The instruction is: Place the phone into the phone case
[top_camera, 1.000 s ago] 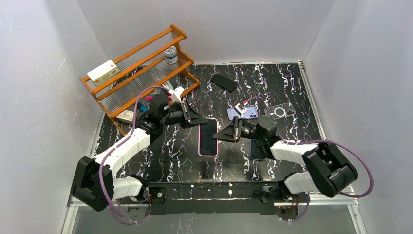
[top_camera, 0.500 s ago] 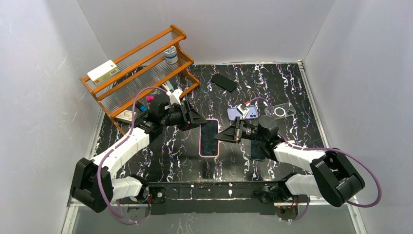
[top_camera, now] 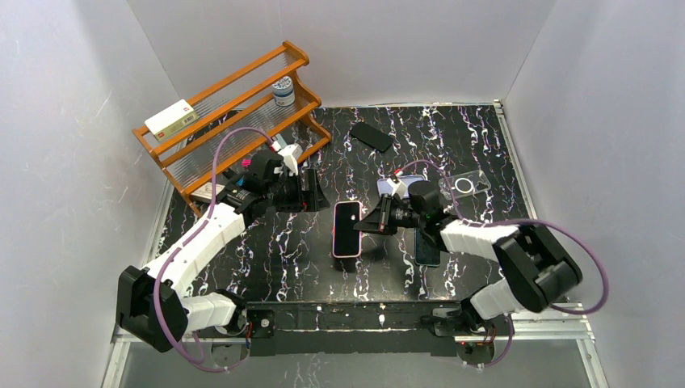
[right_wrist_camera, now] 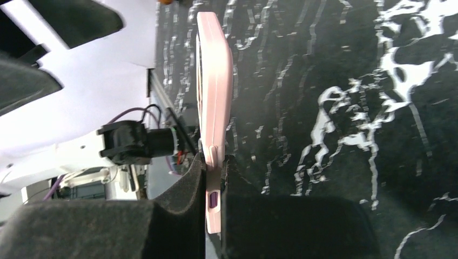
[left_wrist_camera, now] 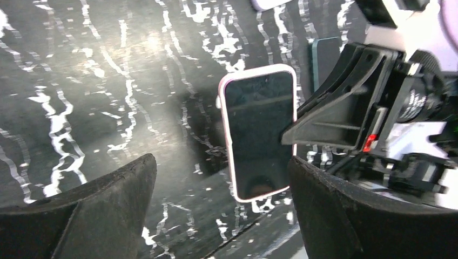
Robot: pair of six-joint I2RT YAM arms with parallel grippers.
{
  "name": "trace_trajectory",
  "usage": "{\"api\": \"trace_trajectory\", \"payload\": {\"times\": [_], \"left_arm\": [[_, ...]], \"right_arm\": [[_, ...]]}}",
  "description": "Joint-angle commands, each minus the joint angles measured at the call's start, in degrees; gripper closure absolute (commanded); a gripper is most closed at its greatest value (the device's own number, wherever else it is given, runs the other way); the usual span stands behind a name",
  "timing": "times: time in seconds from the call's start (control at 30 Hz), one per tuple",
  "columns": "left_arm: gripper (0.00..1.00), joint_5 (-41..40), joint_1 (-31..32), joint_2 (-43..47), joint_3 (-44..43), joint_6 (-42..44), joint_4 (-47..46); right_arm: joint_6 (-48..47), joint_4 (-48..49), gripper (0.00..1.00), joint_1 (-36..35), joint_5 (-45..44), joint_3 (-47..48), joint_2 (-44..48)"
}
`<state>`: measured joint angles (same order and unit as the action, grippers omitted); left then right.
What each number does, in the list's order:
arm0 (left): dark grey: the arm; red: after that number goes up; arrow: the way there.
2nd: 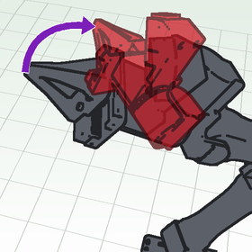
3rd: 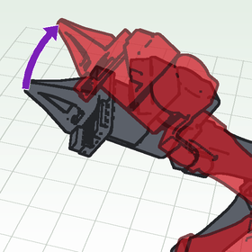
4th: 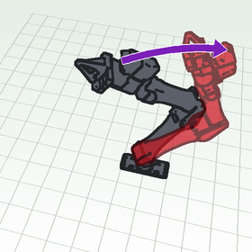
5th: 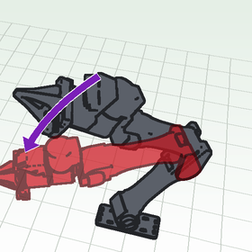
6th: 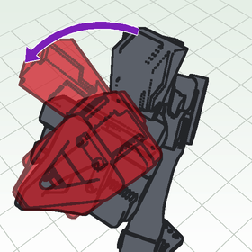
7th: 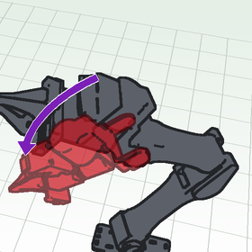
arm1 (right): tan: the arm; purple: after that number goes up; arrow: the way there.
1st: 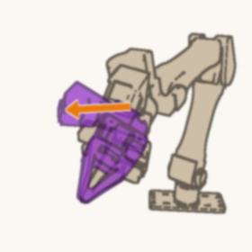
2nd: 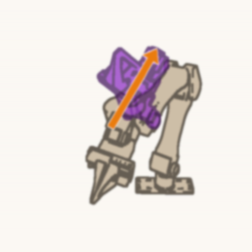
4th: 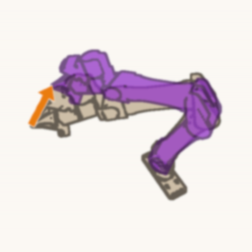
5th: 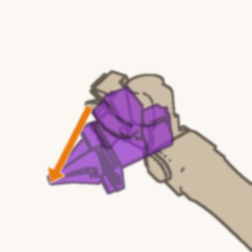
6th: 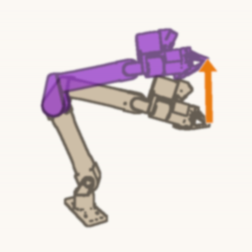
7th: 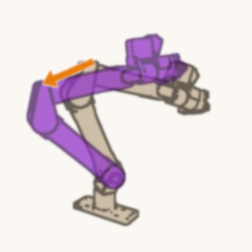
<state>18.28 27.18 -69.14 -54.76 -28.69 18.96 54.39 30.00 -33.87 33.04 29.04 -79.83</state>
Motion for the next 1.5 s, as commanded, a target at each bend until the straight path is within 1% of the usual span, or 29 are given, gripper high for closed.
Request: {"api": "trace_trajectory", "payload": {"times": [0.0,0.17,0.23,0.37,0.4,0.47,0.53,0.63,0.8,0.87,0.93,1.03,1.1,1.13,1.17,1.2,1.27,1.37,1.43,1.47], "left_arm": [[0.11,-7.6,-0.2,1.4,0.0,8.2,6.0],[0.11,-12.0,-0.2,2.6,3.3,10.4,5.5],[0.11,-13.0,-0.2,2.5,4.0,10.9,5.1],[0.11,-14.4,-0.2,2.4,5.9,10.9,4.1],[0.11,-14.3,-0.2,2.4,6.5,10.6,3.4],[0.11,-13.4,-0.2,2.3,7.2,10.1,2.9],[0.12,-12.0,-0.2,2.1,7.3,9.1,2.5],[0.13,-9.4,-0.2,1.8,7.3,7.3,1.3],[0.18,-6.3,-0.2,-0.2,7.8,4.4,0.0],[0.18,-5.7,0.0,-0.1,8.9,3.7,-1.2],[0.18,-6.1,0.2,0.3,9.6,3.8,-1.6],[0.14,-7.4,0.2,0.9,9.4,5.0,-1.3],[0.12,-8.2,0.2,0.7,8.7,6.6,-0.3],[0.1,-8.9,0.2,0.5,8.0,7.3,0.3],[0.03,-9.3,0.2,0.2,7.6,8.0,0.9],[0.02,-9.7,0.2,0.1,7.4,8.6,1.5],[0.02,-10.4,0.2,0.0,7.2,9.7,2.2],[0.02,-11.7,0.2,0.5,7.7,10.5,2.4],[0.02,-12.9,0.2,0.7,7.9,10.6,2.3],[0.02,-13.3,0.2,0.8,7.8,10.6,2.3]], "right_arm": [[-2.8,1.7,0.99,0.1,0.4,4.9,-6.4],[-3.6,1.4,0.99,0.1,1.9,7.2,-14.0],[-4.3,-1.2,0.99,0.1,1.4,8.2,-15.7],[-6.0,-9.5,0.81,0.1,-2.7,11.0,-16.1],[-6.6,-12.0,0.78,0.1,-3.9,11.7,-15.7],[-7.4,-16.0,0.73,0.1,-5.6,13.0,-14.4],[-8.0,-20.7,0.64,0.1,-7.8,14.2,-12.9],[-8.8,-27.8,0.59,0.1,-10.5,16.2,-10.9],[-9.2,-37.5,0.58,0.1,-14.8,17.6,-7.3],[-8.9,-42.2,0.57,0.1,-18.7,18.5,-5.3],[-7.9,-48.1,0.56,0.1,-24.4,19.7,-3.5],[-6.2,-56.5,0.55,0.4,-34.0,21.6,-1.4],[-6.1,-59.9,0.54,0.7,-40.2,21.8,-0.3],[-6.1,-61.1,0.54,0.8,-42.1,21.7,0.1],[-6.2,-62.3,0.54,1.1,-44.0,21.6,0.4],[-6.3,-63.4,0.53,1.4,-45.4,21.6,0.7],[-6.5,-65.2,0.43,1.8,-47.7,21.5,1.6],[-7.0,-66.9,0.23,2.3,-50.1,21.6,2.9],[-8.4,-66.2,0.15,3.0,-50.2,21.5,3.3],[-9.3,-65.7,0.08,3.2,-49.9,21.6,3.3]]}}
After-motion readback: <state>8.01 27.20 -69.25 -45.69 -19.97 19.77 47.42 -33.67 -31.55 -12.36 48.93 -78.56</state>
